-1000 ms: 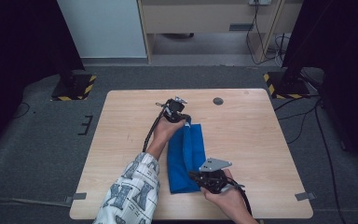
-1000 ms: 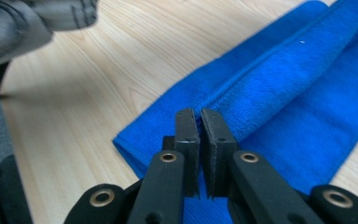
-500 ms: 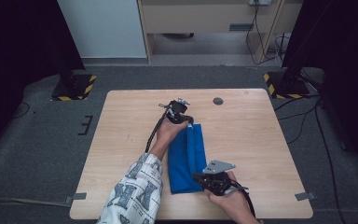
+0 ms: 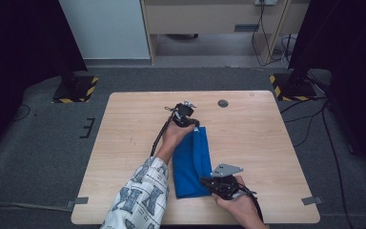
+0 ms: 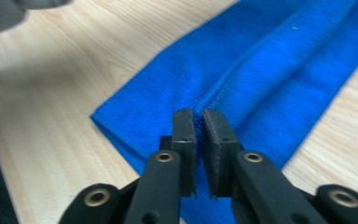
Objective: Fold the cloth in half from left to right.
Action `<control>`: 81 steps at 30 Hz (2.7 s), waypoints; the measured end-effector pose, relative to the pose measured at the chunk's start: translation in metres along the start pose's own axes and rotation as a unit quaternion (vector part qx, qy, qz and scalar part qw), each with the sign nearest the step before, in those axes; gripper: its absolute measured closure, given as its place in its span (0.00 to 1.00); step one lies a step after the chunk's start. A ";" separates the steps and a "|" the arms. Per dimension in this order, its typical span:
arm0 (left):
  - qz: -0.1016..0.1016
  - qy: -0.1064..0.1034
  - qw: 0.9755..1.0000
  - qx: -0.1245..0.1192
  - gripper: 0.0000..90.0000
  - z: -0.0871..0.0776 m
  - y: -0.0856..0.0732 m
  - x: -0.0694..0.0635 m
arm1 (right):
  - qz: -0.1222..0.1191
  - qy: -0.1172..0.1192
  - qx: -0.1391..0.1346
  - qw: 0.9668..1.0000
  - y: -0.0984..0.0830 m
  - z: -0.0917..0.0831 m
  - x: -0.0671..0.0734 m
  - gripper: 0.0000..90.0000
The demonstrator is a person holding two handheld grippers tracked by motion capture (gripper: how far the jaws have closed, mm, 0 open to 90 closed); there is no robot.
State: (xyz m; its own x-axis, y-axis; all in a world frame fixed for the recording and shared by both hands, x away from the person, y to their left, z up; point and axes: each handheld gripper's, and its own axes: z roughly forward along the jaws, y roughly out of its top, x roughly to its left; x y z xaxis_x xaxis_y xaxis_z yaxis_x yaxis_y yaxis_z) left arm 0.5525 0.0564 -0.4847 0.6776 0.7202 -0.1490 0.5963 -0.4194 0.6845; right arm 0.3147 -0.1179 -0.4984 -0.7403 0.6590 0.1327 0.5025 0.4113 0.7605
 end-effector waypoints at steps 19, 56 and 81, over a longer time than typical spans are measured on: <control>0.000 -0.007 1.000 -0.009 0.83 0.001 0.001 -0.008 | 0.024 -0.011 0.015 1.000 -0.004 -0.005 -0.004 0.68; 0.040 0.029 0.998 -0.042 0.52 -0.047 -0.017 -0.005 | 0.033 -0.035 0.010 0.999 -0.005 -0.018 -0.027 0.38; 0.024 0.033 0.998 -0.049 0.08 -0.075 -0.051 0.018 | 0.047 -0.087 -0.021 0.995 0.059 0.043 -0.086 0.21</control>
State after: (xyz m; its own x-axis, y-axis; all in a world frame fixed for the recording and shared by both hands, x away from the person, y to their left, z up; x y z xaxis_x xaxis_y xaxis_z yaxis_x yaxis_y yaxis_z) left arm 0.5017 0.1324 -0.4686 0.6719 0.7374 -0.0695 0.5175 -0.4003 0.7563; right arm 0.4272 -0.1234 -0.4926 -0.6005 0.7939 0.0950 0.5433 0.3181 0.7769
